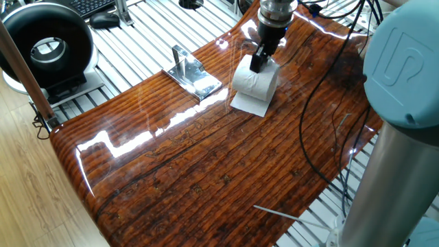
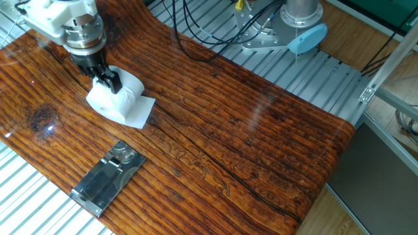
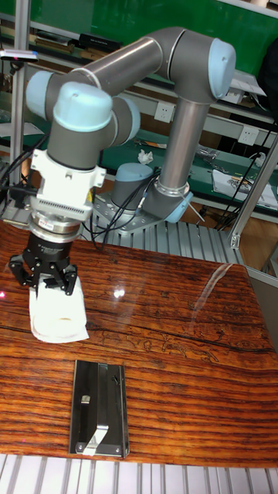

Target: Put the toilet paper on its holder

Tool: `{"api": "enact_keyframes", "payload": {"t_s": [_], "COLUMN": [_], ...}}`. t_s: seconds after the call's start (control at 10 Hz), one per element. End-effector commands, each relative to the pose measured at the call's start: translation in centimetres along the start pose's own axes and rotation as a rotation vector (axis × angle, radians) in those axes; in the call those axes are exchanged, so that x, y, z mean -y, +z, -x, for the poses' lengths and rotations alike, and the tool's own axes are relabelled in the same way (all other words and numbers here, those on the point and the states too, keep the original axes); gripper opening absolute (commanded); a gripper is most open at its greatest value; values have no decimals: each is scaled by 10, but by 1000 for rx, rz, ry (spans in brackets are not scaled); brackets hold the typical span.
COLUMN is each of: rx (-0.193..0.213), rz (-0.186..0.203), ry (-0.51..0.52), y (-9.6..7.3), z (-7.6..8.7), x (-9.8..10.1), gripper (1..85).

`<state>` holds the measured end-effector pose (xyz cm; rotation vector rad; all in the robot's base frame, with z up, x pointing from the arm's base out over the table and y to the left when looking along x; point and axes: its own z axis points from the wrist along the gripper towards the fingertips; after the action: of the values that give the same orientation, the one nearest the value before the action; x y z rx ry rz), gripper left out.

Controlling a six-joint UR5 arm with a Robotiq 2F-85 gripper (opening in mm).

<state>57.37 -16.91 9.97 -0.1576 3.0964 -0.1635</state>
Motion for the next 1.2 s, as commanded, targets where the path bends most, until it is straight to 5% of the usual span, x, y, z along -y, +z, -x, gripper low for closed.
{"api": "enact_keyframes", "payload": {"t_s": [0.0, 0.9, 1.1], "rx": [-2, 3, 10], "rz": [-6, 15, 46], "ry": [54, 110, 151], "y": [-15, -9, -9], "z": [3, 8, 10], "x": [-16, -49, -61], "gripper": [10, 10, 10]}}
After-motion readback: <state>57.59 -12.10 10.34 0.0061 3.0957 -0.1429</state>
